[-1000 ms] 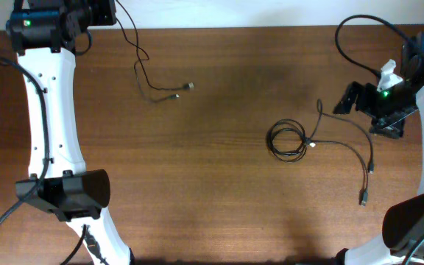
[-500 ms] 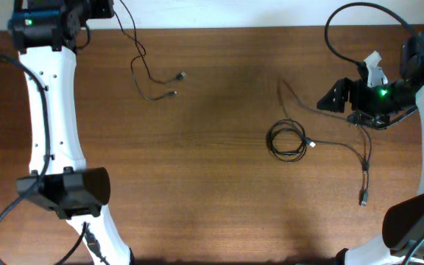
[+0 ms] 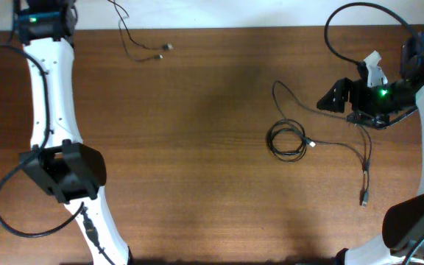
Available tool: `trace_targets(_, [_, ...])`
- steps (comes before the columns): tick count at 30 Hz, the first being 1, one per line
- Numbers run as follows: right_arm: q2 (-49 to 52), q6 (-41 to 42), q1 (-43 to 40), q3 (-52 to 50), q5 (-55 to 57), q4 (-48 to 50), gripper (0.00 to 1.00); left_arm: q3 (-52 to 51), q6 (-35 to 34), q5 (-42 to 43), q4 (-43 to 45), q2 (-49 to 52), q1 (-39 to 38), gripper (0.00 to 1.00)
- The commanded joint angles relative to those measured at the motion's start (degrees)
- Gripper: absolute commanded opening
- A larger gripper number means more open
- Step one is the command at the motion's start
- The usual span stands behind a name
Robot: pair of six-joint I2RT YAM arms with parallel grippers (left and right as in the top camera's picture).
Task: Untangle cables
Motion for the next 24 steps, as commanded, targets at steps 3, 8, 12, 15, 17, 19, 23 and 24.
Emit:
trace_targets(3, [-0.1,-0.6,0.4,-0.3,-0.9,0.0,0.99,0.2,1.7,-1.5,1.1,6.1,7.0,0.0])
trace_targets(8, [-0.1,-0.6,0.4,-0.3,-0.9,-0.1,0.98,0.2,1.7,-0.1,1.2,11.3,11.3,0.12])
trace_targets(12, [-0.1,-0.6,0.4,-0.3,-0.8,-1.2,0.98,0.2,1.7,-0.3,3.6,15.7,14.9,0.07])
trace_targets(15, [-0.1,-0.6,0.4,-0.3,-0.3,-2.3,0.98,0.2,2.1,-2.3,6.8,18.4,18.0,0.01])
trace_targets(17, [-0.1,-0.6,0.4,-0.3,0.1,-3.0,0.98,0.2,4.3,-2.2,8.9,19.4,19.9,0.06])
trace_targets(19, [-0.1,-0.4,0.4,-0.3,0.1,-3.3,0.99,0.2,5.4,-2.4,10.5,19.8,21.7,0.63])
trace_targets(23, [-0.1,0.7,0.4,-0.3,0.1,-3.4,0.98,0.2,5.4,-2.5,10.8,19.9,24.5,0.99])
trace_targets(24, [-0.1,0.9,0.4,-0.3,0.1,-3.3,0.98,0.2,5.3,-2.5,10.1,19.9,25.3,0.99])
